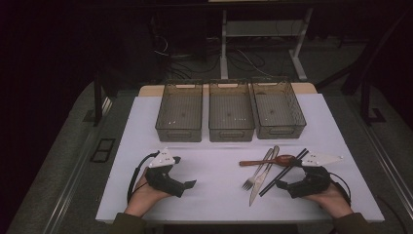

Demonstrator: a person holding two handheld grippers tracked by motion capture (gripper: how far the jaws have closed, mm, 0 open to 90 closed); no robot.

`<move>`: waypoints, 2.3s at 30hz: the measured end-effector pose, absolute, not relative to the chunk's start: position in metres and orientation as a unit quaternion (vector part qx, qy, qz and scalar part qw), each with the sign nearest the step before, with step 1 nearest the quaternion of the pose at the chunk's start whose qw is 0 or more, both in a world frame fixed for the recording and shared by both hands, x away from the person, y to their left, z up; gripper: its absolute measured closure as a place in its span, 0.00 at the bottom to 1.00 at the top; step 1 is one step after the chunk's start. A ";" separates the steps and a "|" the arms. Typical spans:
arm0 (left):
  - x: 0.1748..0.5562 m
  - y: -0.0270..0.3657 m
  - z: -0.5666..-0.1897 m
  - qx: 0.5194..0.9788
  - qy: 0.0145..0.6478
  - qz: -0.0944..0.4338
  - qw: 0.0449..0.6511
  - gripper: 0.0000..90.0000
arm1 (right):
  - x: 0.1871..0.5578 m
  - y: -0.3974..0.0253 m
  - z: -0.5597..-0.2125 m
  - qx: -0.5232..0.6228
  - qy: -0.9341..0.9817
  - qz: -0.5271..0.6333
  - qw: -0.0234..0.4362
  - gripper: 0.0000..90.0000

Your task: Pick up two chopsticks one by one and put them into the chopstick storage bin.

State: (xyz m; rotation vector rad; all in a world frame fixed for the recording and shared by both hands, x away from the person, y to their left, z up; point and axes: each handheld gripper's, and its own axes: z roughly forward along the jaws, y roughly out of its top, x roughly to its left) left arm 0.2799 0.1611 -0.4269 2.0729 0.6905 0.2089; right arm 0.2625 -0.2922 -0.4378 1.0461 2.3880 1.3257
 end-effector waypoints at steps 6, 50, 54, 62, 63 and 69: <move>0.279 0.162 -0.426 0.840 0.281 0.088 0.456 0.00 | 0.262 -0.295 -0.433 0.351 0.814 0.450 0.105 0.02; 0.276 0.163 -0.428 0.836 0.282 0.083 0.462 0.01 | 0.344 -0.354 -0.424 0.461 0.805 0.350 0.133 0.98; 0.276 0.164 -0.428 0.836 0.284 0.084 0.462 0.01 | 0.355 -0.353 -0.430 0.472 0.806 0.330 0.135 0.99; 0.276 0.164 -0.428 0.837 0.283 0.084 0.461 0.01 | 0.362 -0.351 -0.440 0.478 0.813 0.307 0.130 0.99; 0.276 0.164 -0.428 0.837 0.283 0.083 0.461 0.01 | 0.362 -0.351 -0.441 0.476 0.816 0.300 0.130 0.99; 0.276 0.165 -0.428 0.838 0.282 0.083 0.460 0.02 | 0.362 -0.352 -0.443 0.478 0.819 0.290 0.129 0.99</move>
